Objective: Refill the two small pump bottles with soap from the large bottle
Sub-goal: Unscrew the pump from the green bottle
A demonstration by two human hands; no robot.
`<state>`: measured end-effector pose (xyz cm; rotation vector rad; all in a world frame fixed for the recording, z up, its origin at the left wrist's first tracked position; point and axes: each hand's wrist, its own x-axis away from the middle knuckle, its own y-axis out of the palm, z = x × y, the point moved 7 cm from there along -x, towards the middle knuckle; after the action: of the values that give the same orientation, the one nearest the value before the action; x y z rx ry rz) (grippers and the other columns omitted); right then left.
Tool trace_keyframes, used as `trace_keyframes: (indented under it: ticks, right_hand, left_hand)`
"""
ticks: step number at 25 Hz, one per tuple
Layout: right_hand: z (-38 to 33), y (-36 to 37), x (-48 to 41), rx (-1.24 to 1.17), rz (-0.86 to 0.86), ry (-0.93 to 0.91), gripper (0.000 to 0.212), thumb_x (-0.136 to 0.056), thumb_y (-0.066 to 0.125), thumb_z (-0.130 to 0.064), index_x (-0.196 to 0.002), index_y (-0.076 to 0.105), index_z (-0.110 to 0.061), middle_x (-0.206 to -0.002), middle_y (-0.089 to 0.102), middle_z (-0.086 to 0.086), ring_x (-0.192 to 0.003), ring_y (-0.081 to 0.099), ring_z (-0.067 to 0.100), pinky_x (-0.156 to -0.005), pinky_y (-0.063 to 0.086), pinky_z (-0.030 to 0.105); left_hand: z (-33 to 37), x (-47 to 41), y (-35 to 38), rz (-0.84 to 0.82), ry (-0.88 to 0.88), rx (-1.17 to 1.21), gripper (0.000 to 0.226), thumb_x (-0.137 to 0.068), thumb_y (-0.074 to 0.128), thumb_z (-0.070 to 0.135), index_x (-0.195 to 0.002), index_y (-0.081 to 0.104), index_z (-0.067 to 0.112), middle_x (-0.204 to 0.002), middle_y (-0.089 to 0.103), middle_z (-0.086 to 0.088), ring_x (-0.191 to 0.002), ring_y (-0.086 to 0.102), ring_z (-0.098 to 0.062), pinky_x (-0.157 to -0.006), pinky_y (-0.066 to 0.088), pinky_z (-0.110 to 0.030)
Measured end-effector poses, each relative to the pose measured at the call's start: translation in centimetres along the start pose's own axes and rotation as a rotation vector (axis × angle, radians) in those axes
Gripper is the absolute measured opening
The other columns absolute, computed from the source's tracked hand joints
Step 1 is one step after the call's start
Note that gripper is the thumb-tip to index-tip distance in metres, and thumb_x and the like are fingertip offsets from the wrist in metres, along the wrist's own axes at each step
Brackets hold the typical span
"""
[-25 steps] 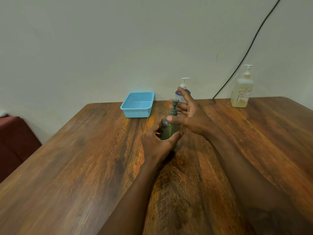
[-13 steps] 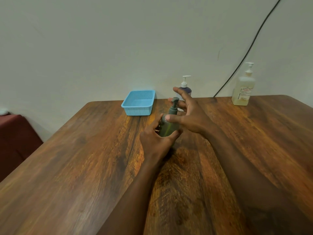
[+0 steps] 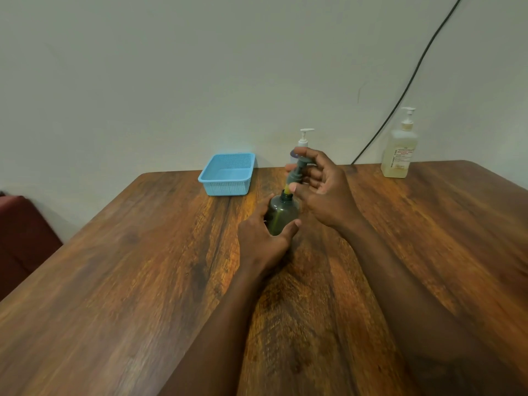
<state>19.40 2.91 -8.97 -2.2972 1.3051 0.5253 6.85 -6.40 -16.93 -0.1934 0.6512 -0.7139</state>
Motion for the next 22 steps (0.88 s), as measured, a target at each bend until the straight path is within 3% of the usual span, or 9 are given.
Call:
trace_keyframes:
  ticks: [6,9,12,14,17,22]
  right_hand:
    - [-1.3,-3.4,0.0,-0.032,0.27,-0.09,0.056,-0.079,0.089,-0.016,-0.13,0.064,-0.014,-0.112,0.076,-0.001,-0.105,0.074,0.011,-0.085,0.063,0.034]
    - [-1.1,-4.3,0.2,-0.108,0.311,-0.078,0.062,-0.079,0.088,-0.01,-0.134,0.06,-0.011,-0.109,0.076,-0.003,-0.104,0.075,0.011,-0.085,0.063,0.036]
    - [-0.7,-5.0,0.1,-0.097,0.342,-0.073,0.062,-0.078,0.089,-0.014,-0.134,0.062,-0.012,-0.116,0.075,0.006,-0.106,0.075,0.015,-0.086,0.064,0.045]
    - [-0.6,-5.5,0.1,-0.083,0.372,-0.09,0.059,-0.079,0.09,-0.016,-0.132,0.064,-0.011,-0.117,0.074,0.008,-0.105,0.075,0.015,-0.086,0.064,0.043]
    - [-0.6,-5.6,0.2,-0.084,0.389,-0.12,0.057,-0.079,0.089,-0.016,-0.13,0.065,-0.01,-0.118,0.073,0.011,-0.105,0.074,0.017,-0.086,0.064,0.04]
    - [1.2,-6.4,-0.1,-0.164,0.423,-0.095,0.055,-0.079,0.09,-0.021,-0.129,0.068,-0.012,-0.119,0.073,0.015,-0.107,0.074,0.024,-0.084,0.063,0.053]
  left_hand:
    - [-0.6,-0.3,-0.5,-0.011,-0.056,0.036,0.076,-0.077,0.089,0.043,-0.145,0.056,0.031,-0.115,0.058,0.017,-0.102,0.058,-0.004,-0.084,0.048,-0.014]
    - [-0.6,-0.4,-0.4,-0.019,-0.04,0.024,0.075,-0.077,0.089,0.044,-0.144,0.056,0.032,-0.116,0.058,0.017,-0.104,0.058,-0.005,-0.088,0.052,-0.021]
    - [-1.1,-0.5,-0.4,-0.011,-0.051,0.012,0.078,-0.077,0.088,0.049,-0.145,0.055,0.032,-0.127,0.066,0.008,-0.108,0.061,-0.009,-0.093,0.058,-0.031]
    - [-1.5,-0.5,-0.5,-0.001,-0.07,0.008,0.079,-0.077,0.086,0.053,-0.146,0.054,0.031,-0.132,0.068,0.003,-0.113,0.065,-0.013,-0.094,0.06,-0.035]
    - [-1.5,-0.4,-0.7,0.029,-0.066,-0.041,0.082,-0.078,0.084,0.056,-0.148,0.053,0.029,-0.133,0.069,0.002,-0.115,0.066,-0.015,-0.093,0.061,-0.034]
    - [-2.0,-0.6,-1.7,0.121,-0.107,-0.018,0.077,-0.078,0.084,0.056,-0.144,0.056,0.027,-0.129,0.068,0.005,-0.11,0.066,-0.013,-0.088,0.059,-0.029]
